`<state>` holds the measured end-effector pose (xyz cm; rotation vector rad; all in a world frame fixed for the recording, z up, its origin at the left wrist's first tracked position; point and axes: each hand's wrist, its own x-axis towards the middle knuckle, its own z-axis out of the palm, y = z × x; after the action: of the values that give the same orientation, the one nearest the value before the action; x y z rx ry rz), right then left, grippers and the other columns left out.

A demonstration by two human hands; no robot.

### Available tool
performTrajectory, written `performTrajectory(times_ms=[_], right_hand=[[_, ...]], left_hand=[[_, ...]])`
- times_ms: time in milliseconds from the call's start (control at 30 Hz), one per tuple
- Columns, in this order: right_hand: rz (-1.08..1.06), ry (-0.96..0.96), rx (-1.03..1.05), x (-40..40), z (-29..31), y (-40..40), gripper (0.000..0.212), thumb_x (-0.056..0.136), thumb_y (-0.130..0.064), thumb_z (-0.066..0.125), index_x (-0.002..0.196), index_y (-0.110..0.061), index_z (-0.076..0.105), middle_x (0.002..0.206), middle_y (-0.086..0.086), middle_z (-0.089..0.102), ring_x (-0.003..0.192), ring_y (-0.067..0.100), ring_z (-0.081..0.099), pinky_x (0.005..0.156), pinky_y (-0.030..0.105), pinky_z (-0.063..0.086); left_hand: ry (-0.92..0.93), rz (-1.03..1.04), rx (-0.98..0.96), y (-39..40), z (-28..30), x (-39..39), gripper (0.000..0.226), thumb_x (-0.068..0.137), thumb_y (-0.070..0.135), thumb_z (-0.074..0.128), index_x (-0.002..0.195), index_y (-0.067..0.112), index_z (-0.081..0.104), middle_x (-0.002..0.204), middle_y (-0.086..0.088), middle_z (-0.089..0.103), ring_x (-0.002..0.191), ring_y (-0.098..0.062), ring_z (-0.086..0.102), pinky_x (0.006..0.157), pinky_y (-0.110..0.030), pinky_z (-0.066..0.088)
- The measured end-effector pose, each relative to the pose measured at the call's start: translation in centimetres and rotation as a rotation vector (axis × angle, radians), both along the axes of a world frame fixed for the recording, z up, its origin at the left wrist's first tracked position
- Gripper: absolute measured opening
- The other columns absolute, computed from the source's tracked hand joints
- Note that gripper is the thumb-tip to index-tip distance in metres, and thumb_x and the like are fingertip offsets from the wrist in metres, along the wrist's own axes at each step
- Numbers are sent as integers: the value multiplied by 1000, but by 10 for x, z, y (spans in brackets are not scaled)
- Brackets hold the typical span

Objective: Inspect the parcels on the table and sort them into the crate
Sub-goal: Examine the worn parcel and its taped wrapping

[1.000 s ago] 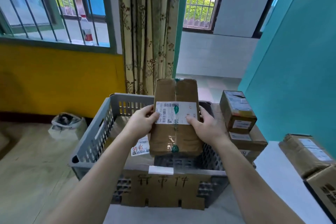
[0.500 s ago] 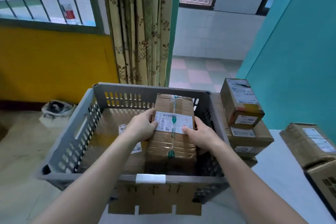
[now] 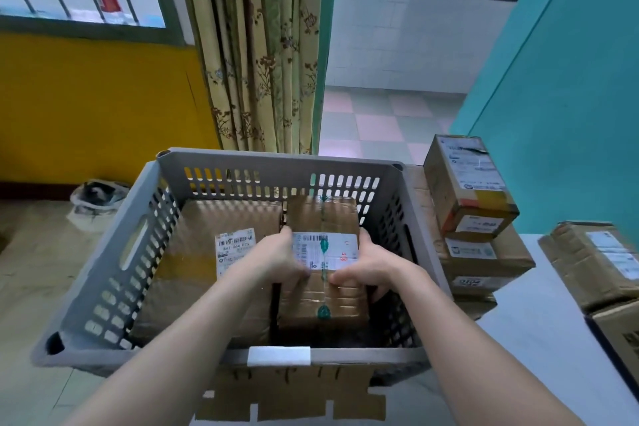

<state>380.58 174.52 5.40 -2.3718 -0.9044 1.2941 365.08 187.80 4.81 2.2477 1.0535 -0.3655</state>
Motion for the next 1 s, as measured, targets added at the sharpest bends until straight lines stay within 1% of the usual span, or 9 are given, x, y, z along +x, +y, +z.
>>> performTrajectory(times_ms=[100, 233, 333, 400, 467, 567, 700, 867, 1000], right_hand=[[22, 11, -24, 6, -11, 2, 134, 61, -38, 89, 154, -37, -7, 116, -7, 61, 106, 18, 64, 89, 42, 59], [64, 8, -53, 9, -25, 7, 153, 53, -41, 91, 153, -38, -24, 121, -6, 62, 109, 20, 64, 94, 42, 58], [84, 29, -96, 7, -30, 8, 153, 68, -33, 91, 147, -30, -40, 133, -2, 57, 117, 23, 58, 80, 36, 59], [96, 51, -138, 5, -34, 8, 151, 73, -32, 89, 143, -24, -45, 139, 0, 53, 121, 24, 56, 75, 37, 61], [124, 47, -150, 3, -37, 8, 150, 74, -33, 88, 144, -21, -44, 145, 2, 50, 122, 24, 55, 79, 37, 60], [186, 18, -137, 2, -44, 11, 150, 75, -32, 88, 145, -15, -44, 149, 3, 50, 122, 22, 55, 84, 34, 55], [215, -8, -138, 1, -50, 13, 150, 76, -33, 87, 142, -11, -45, 150, 5, 52, 129, 26, 54, 101, 35, 50], [239, -25, -142, 2, -57, 17, 149, 75, -36, 87, 143, -12, -44, 150, 7, 51, 128, 28, 55, 105, 34, 47], [249, -43, -145, 5, -61, 18, 148, 76, -38, 86, 142, -13, -44, 149, 7, 51, 128, 28, 55, 107, 37, 46]], left_hand=[[61, -80, 17, -5, -5, 9, 89, 87, 37, 80, 153, 8, 27, 136, -7, 59, 114, -22, 61, 85, -30, 54], [147, -147, 71, -7, -13, 19, 112, 88, 40, 79, 163, 6, 4, 141, -10, 57, 123, -27, 60, 96, -35, 55], [228, -178, 111, -4, -17, 25, 107, 88, 40, 78, 162, 5, 9, 139, -10, 59, 123, -29, 61, 97, -38, 55], [278, -196, 121, -4, -19, 29, 102, 87, 39, 78, 160, 4, 17, 136, -10, 61, 120, -30, 63, 94, -39, 55], [331, -210, 127, -6, -21, 32, 104, 86, 36, 78, 160, 1, 15, 136, -11, 62, 120, -31, 63, 93, -39, 56], [435, -242, 138, -9, -28, 40, 113, 88, 34, 76, 162, -1, -3, 144, -14, 58, 125, -34, 62, 98, -41, 56], [515, -254, 121, -10, -30, 48, 118, 90, 35, 75, 161, 0, -13, 151, -16, 52, 129, -34, 59, 104, -42, 54], [538, -250, 157, -12, -33, 54, 109, 92, 32, 74, 161, -3, -3, 145, -13, 55, 122, -30, 63, 94, -38, 56], [540, -292, 211, -20, -26, 54, 74, 94, 29, 72, 153, 2, 36, 138, -11, 55, 122, -27, 62, 94, -35, 55]])
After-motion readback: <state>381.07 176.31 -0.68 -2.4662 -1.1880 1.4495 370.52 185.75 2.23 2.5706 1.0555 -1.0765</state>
